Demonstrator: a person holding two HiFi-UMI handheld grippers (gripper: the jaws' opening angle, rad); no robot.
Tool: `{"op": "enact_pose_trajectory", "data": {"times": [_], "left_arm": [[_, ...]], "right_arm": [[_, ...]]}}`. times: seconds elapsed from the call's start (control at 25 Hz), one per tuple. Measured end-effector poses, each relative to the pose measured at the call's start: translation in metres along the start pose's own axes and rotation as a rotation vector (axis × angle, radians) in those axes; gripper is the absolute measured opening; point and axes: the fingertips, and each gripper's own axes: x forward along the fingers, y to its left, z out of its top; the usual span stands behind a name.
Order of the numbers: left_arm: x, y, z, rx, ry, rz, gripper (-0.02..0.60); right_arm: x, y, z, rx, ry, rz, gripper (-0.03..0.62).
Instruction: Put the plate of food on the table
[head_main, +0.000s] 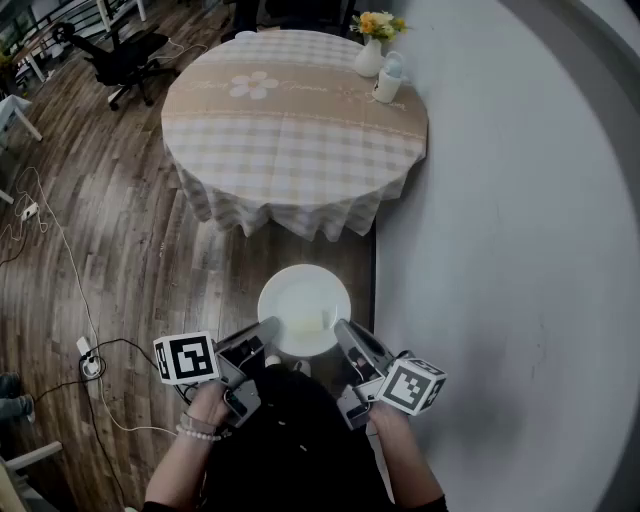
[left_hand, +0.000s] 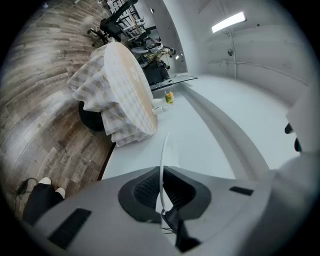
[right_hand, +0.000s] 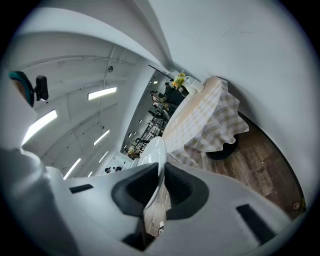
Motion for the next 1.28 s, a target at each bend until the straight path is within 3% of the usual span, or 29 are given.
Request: {"op": "enact_pose_trajectory", "data": {"times": [0.12, 0.16, 0.28, 0.36, 0.56, 0.84, 1.28], "left_arm": [[-0.002, 0.009, 0.008, 0.126, 0.015, 0.019, 0.006], [-0.002, 0.009, 0.008, 0.134, 0.015, 0.020, 0.006], [0.000, 0.001, 0.003, 0.028, -0.001, 0.009, 0.006], [0.000, 0.000, 0.002, 0.010, -0.003, 0.010, 0.006], [0.001, 0.003, 0.005, 0.057, 0.005, 0.014, 0.006], [0.002, 0.003, 0.005, 0.027, -0.004, 0.017, 0.006], [0.000, 0.011, 0.016, 0.099, 0.011, 0.025, 0.006]], "right_arm": [[0.000, -0.001, 0.001, -0.008, 0.003, 0.003, 0.021], [0.000, 0.000, 0.001, -0.008, 0.002, 0.004, 0.021], [0.000, 0.000, 0.002, -0.008, 0.000, 0.001, 0.021], [0.000, -0.001, 0.002, -0.010, 0.001, 0.002, 0.021], [0.001, 0.000, 0.003, -0.006, 0.001, 0.000, 0.021], [0.004, -0.004, 0.004, -0.093, 0.009, -0.029, 0.023], [0.011, -0.004, 0.002, -0.102, 0.012, -0.033, 0.023]]}}
